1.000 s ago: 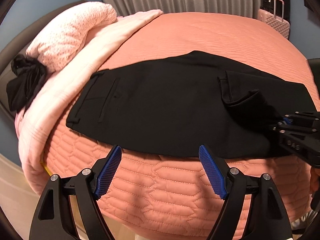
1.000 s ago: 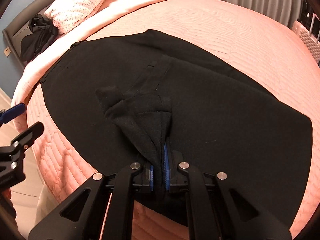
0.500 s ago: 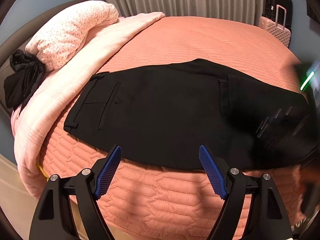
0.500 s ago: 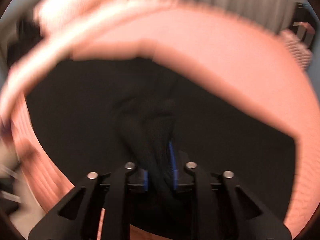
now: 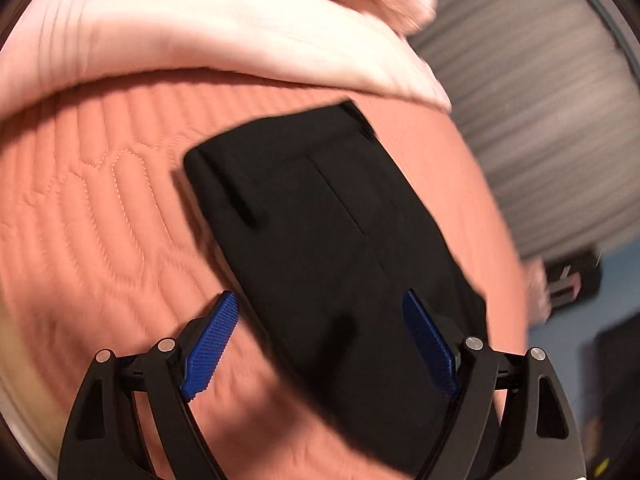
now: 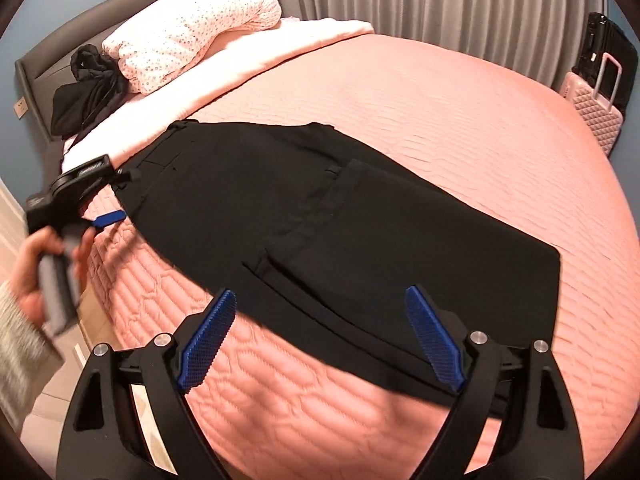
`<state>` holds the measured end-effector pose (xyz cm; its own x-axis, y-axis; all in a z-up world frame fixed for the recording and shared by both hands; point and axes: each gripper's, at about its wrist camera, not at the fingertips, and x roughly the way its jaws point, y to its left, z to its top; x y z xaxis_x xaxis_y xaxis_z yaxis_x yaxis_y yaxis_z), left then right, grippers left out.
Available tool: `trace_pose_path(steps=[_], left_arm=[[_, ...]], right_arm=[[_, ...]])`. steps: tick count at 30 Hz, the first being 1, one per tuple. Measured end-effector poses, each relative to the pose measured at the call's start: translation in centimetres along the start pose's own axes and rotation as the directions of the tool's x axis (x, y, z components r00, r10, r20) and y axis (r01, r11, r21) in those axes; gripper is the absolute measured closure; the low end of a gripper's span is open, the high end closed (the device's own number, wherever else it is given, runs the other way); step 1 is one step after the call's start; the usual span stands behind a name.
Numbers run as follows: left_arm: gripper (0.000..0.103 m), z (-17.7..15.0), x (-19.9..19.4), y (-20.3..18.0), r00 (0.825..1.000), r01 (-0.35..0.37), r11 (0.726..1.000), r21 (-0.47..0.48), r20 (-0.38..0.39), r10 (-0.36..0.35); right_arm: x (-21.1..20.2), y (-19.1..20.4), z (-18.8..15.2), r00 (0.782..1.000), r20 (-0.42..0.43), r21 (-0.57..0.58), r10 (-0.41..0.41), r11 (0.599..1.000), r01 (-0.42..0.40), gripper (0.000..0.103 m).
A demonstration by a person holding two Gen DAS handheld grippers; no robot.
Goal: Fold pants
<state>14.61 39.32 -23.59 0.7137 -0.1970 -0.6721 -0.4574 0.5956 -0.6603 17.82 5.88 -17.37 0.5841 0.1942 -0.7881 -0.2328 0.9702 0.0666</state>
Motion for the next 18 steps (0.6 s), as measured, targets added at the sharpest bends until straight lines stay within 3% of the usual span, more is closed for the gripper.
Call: trace_pose_path(steps=[4, 7, 9, 10, 11, 12, 13, 14, 15, 18], left_arm=[[0.022, 2.3, 1.0, 1.5, 0.984, 0.162, 0.978, -0.132, 0.092, -0.150], [0.017, 3.7, 2.9, 1.5, 0.984, 0.152, 0.975, -0.160, 0.114, -0.135], [0.018, 4.2, 3.1, 0.3, 0.982, 0.146, 0.982, -0.123, 0.137, -0.129], [0.044, 4.2, 3.0, -0.6, 0.978, 0.160, 0.984, -0.082, 0.151, -0.147], [0.063, 4.3, 2.6, -1.6, 0.977, 0.141, 0.990, -0.019, 0.164, -0.136], [0.088, 4.1, 2.0, -3.8, 0.980, 0.076, 0.993, 0.088, 0.176, -0.091], [0.088, 3.7, 1.5, -5.7, 0.980, 0.048, 0.984, 0.170, 0.184, -0.080], [0.088, 3.1, 0.9, -8.2, 0.979, 0.014, 0.963, 0.270, 0.193, -0.068], [0.088, 1.8, 0.0, -11.7, 0.977, -0.018, 0.917, 0.398, 0.201, -0.068], [0.088, -2.9, -1.8, -19.4, 0.978, 0.005, 0.779, 0.627, 0.159, -0.134]], right_arm=[[-0.7, 0.8, -0.5, 1.000, -0.011, -0.026, -0.014, 1.000, 0.013, 0.018], [-0.8, 1.0, -0.8, 1.000, -0.021, -0.021, -0.002, 1.000, 0.002, 0.018], [-1.0, 0.8, -1.0, 1.000, -0.019, -0.016, -0.006, 1.000, 0.006, 0.018], [-1.1, 0.7, -1.0, 1.000, -0.018, -0.013, -0.011, 1.000, 0.011, 0.018], [-1.3, 0.4, -1.2, 1.000, -0.015, -0.007, -0.019, 1.000, 0.019, 0.018], [-1.4, 0.1, -1.2, 1.000, -0.013, -0.002, -0.023, 1.000, 0.023, 0.017], [-1.6, -0.3, -1.4, 0.999, -0.011, 0.007, -0.032, 0.999, 0.033, 0.018], [-1.9, -0.8, -1.5, 0.999, -0.005, 0.017, -0.043, 0.999, 0.043, 0.017], [-2.2, -1.4, -1.7, 0.999, 0.002, 0.029, -0.050, 0.998, 0.050, 0.017], [-3.3, -3.6, -2.4, 0.996, 0.008, 0.076, -0.087, 0.993, 0.086, 0.018]])
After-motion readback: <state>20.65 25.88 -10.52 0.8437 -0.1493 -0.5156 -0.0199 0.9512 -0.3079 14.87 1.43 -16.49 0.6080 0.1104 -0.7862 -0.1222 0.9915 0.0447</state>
